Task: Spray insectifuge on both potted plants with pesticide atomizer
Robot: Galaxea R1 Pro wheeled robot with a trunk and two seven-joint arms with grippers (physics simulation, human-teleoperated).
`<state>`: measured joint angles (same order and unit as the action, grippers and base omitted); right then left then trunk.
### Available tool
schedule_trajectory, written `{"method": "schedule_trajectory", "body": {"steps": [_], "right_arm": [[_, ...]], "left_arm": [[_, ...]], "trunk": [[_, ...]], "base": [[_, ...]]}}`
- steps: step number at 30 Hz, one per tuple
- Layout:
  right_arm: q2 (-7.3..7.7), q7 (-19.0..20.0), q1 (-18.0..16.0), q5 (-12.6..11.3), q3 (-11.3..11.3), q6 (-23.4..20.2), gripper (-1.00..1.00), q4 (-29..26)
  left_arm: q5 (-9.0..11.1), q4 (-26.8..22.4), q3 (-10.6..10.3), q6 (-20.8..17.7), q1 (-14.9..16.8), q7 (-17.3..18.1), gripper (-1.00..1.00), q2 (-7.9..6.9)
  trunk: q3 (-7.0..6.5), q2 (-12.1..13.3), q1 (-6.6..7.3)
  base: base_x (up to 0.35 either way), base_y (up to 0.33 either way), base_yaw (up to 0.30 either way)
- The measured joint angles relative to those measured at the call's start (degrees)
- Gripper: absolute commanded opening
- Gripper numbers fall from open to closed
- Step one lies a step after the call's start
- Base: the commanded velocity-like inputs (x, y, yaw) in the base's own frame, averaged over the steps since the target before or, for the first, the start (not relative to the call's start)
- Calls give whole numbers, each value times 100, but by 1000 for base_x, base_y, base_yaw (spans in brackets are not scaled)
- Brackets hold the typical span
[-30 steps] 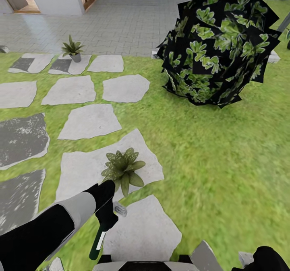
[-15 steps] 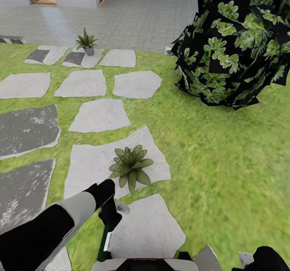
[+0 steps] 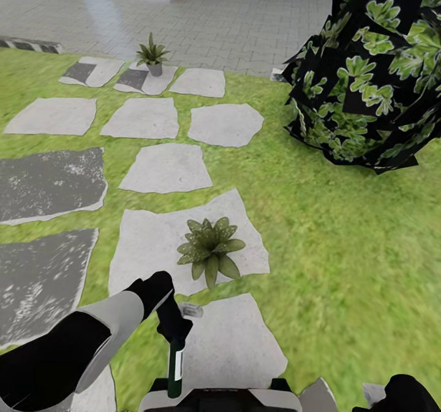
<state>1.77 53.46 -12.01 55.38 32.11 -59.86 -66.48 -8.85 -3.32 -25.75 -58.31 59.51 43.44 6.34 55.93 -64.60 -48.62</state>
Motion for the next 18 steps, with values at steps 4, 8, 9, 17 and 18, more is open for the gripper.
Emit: {"method": "schedule_trajectory", "body": {"steps": [4,8,9,17,18], "right_arm": [[0,-3,3,0,-3,0,100,3],[0,-2,0,-1,-4,0,100,0],[0,-3,-1,0,-3,0,100,0],[2,0,0,-2,0,0,100,0],[2,0,0,-2,0,0,100,0]], "left_arm": [[-42,54,-41,-15,39,-6,-100,-2],[-79,181,-127,-26,200,-1,-100,-109],[-92,187,-181,-23,269,0,-100,-147],[-78,206,-945,-32,777,14,-100,-220],[-80,206,-971,-32,785,14,-100,-226]], "trunk": [[29,0,0],[58,0,0],[65,0,0],[106,0,0],[107,0,0]], "base": [[0,0,188],[0,0,188],[0,0,188],[0,0,112],[0,0,10]]}}
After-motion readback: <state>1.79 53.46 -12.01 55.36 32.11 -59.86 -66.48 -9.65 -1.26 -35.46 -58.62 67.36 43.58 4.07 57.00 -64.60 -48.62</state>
